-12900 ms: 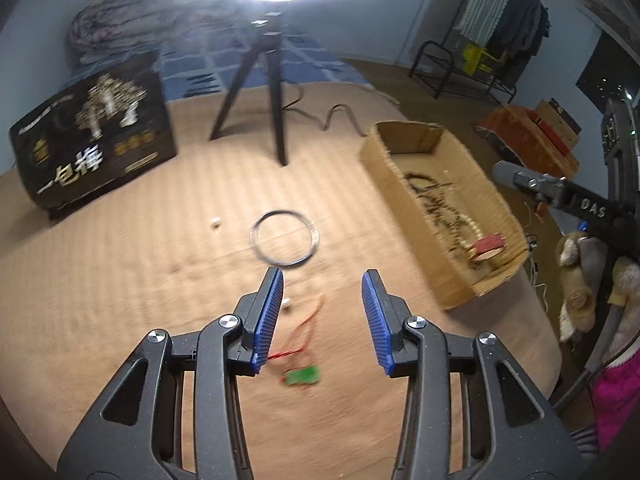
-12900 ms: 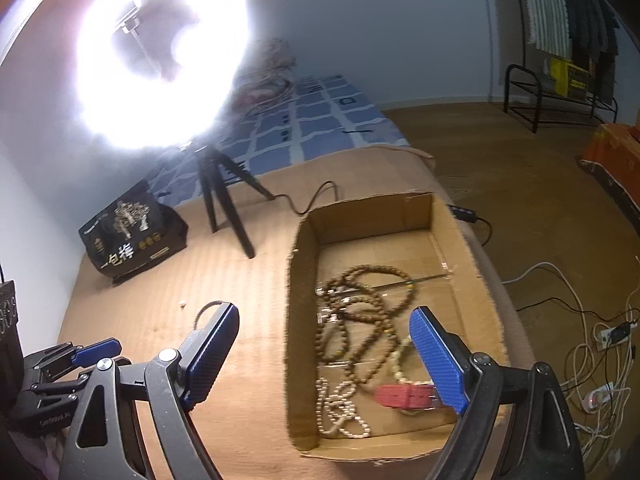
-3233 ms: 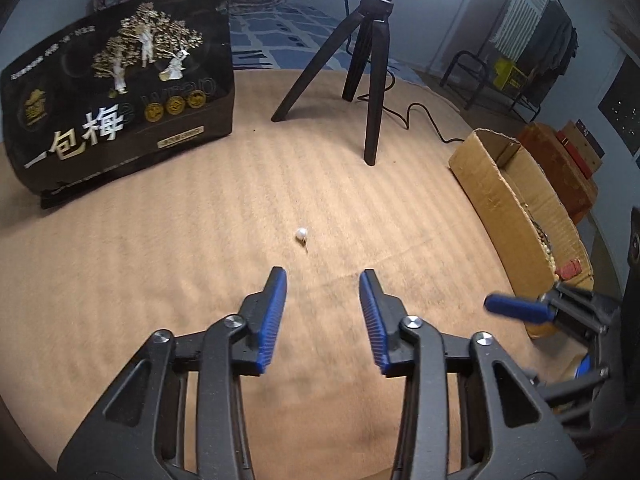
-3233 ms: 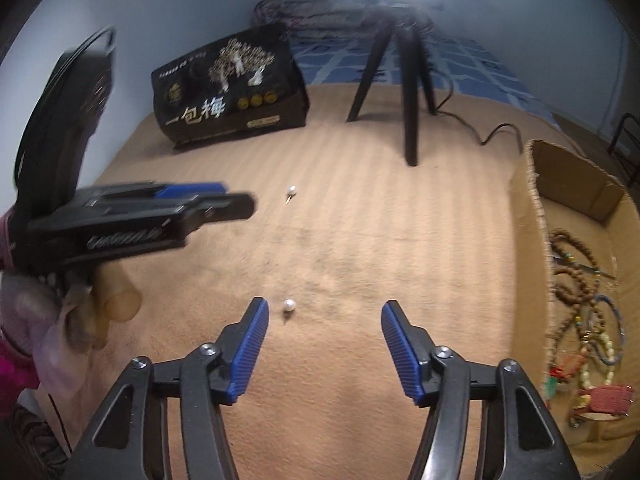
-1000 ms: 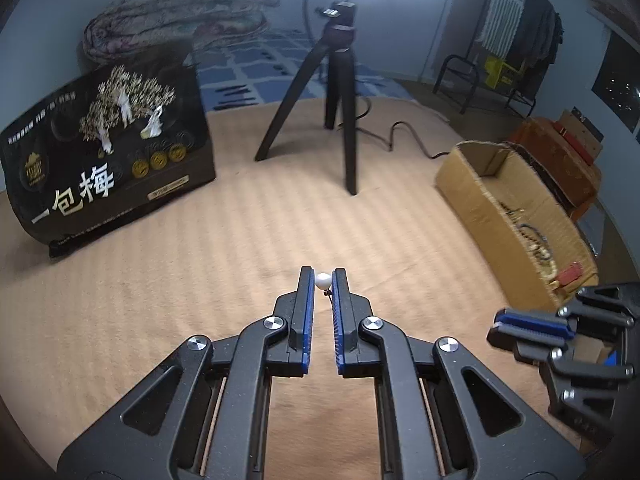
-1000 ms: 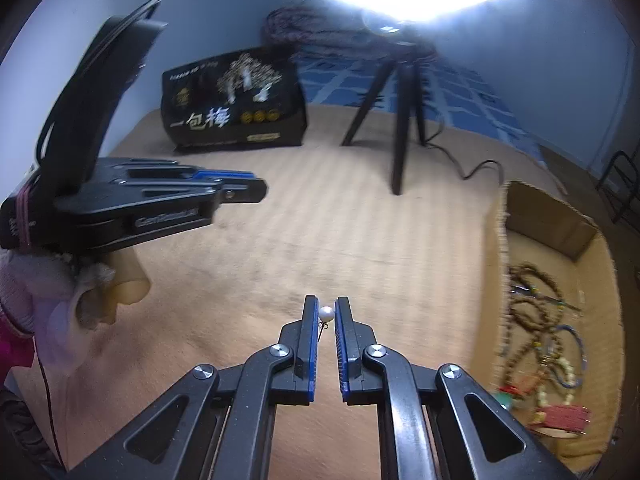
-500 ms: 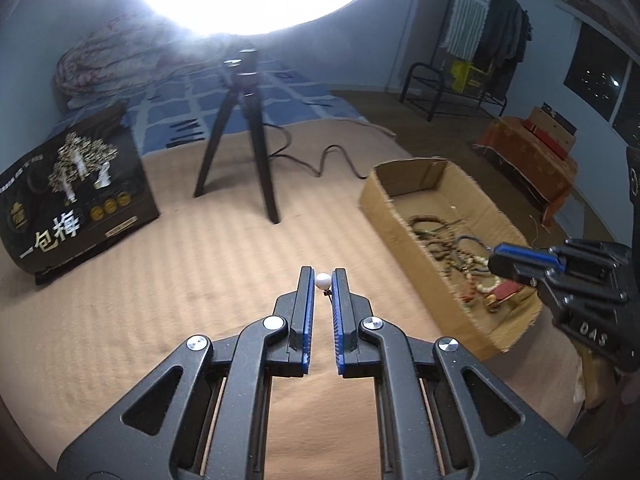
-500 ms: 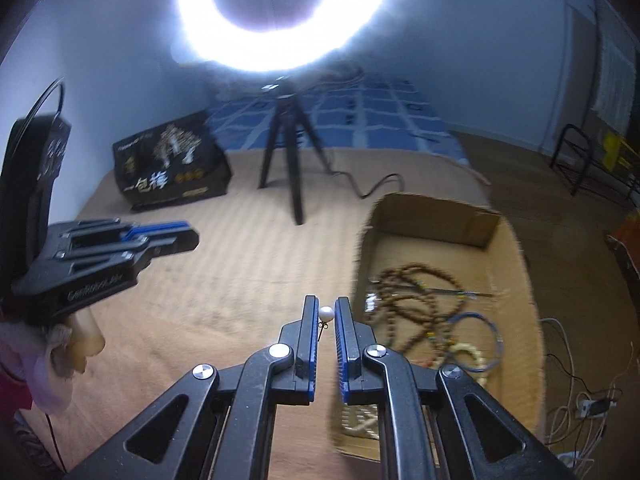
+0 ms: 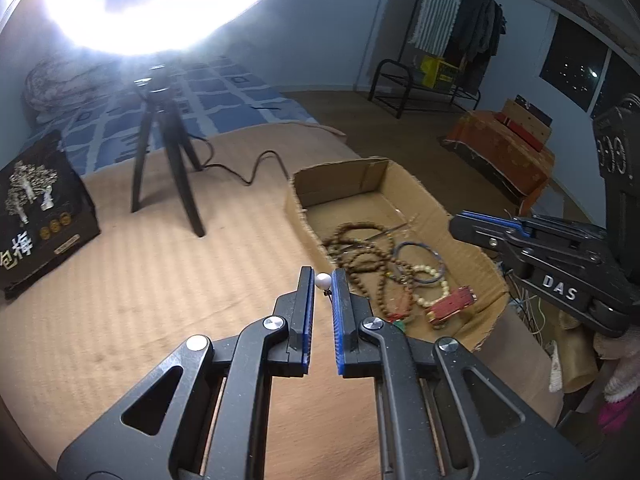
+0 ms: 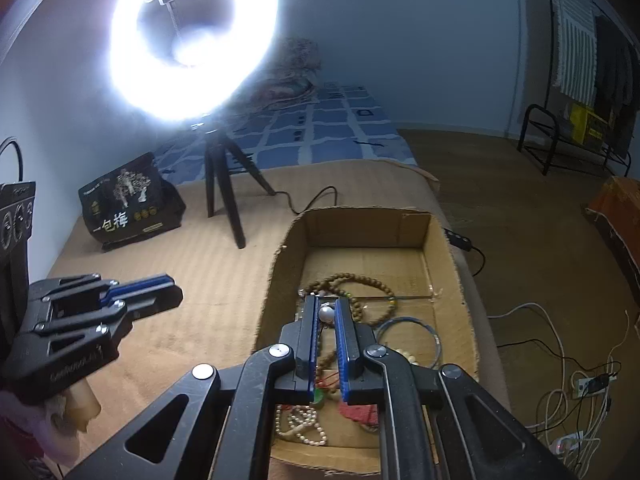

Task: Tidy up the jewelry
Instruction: 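Carry the pearl with the left tool over the cardboard box, then open the left tool, dropping the pearl into the box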

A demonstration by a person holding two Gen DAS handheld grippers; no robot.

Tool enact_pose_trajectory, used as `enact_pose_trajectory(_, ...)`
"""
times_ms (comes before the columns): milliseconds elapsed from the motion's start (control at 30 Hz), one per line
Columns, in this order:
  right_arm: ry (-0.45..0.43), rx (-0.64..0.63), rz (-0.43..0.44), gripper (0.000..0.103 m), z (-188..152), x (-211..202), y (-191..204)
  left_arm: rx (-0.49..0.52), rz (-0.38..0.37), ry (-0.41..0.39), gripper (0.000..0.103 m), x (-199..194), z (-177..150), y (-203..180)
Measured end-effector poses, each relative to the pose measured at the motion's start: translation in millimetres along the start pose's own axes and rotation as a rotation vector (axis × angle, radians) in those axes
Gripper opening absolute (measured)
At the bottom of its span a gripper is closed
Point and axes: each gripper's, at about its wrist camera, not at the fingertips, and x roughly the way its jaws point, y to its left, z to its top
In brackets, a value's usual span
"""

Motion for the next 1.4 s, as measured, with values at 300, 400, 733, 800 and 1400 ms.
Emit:
enact_pose_trajectory(300, 0.003, 0.035, -0.013, 0.006, 1, 7, -18, 0.031, -0.027, 0.009, 0.007, 11, 1, -29)
enact_pose_trajectory(400, 0.006, 0.042, -0.019, 0.006, 1, 10, -23, 0.03, -0.035, 0.012, 0.007, 14, 0, -34)
enact_pose_trajectory(733, 0.021, 0.066, -0.023, 0.006, -1, 21, -33, 0.052, -0.051, 0.023, 0.007, 22, 0, -51)
enact_pose_trajectory(800, 0.023, 0.069, -0.024, 0.006, -1, 21, -35, 0.055, -0.054, 0.024, 0.007, 23, 0, -53)
enact_pose_trajectory(1400, 0.03, 0.084, -0.026, 0.024, -3, 25, -40, 0.08, -0.053, 0.033, 0.007, 29, -4, -62)
